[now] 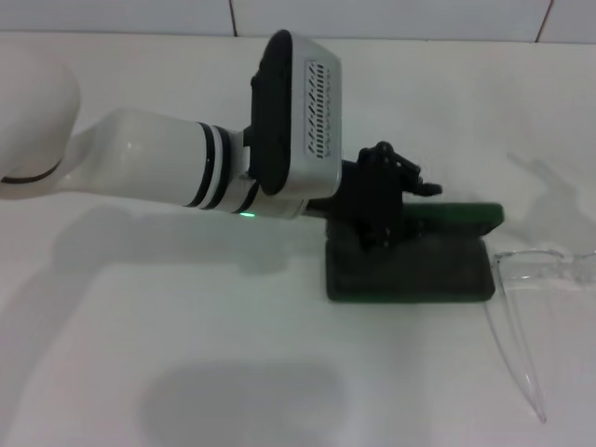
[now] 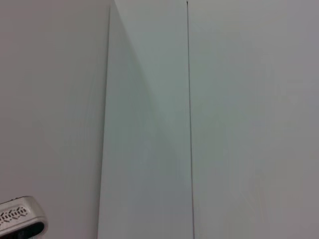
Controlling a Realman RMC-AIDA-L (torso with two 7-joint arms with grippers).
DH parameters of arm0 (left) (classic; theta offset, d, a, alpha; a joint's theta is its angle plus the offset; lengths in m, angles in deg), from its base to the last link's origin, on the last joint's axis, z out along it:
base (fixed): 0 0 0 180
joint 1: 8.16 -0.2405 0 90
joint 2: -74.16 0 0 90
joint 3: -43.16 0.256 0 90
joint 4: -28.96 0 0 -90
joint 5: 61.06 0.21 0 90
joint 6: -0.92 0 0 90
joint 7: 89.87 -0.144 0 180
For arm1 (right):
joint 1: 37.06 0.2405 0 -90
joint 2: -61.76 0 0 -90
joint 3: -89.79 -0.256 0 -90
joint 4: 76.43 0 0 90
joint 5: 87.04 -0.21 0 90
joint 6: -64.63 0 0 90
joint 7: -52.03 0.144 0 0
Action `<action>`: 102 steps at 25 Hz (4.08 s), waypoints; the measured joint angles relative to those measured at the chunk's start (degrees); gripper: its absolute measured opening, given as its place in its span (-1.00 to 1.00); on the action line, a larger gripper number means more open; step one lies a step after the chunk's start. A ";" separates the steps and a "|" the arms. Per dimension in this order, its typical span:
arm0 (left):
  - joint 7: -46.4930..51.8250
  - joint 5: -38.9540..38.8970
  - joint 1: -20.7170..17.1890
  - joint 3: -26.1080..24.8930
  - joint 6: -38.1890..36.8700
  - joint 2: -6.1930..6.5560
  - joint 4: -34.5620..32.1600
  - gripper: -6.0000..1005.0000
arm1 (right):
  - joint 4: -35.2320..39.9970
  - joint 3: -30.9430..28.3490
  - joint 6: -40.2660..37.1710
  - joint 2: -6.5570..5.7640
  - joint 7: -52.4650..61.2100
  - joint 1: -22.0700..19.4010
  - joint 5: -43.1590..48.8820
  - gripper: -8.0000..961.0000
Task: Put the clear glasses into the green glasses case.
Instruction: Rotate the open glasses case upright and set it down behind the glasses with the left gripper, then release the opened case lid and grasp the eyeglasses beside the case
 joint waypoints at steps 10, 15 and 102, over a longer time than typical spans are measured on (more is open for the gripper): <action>-0.88 -1.50 -0.65 -0.06 -0.18 0.07 0.01 0.03 | 0.00 0.00 0.15 0.05 0.00 -0.05 0.00 0.81; -0.77 -2.80 -0.70 -0.27 -0.35 0.15 -0.16 0.56 | -0.01 0.00 0.32 0.05 0.00 0.04 0.00 0.81; -19.07 -42.86 -12.58 -7.58 -23.53 0.25 24.91 0.77 | 33.52 34.06 5.27 0.51 53.51 23.81 77.72 0.17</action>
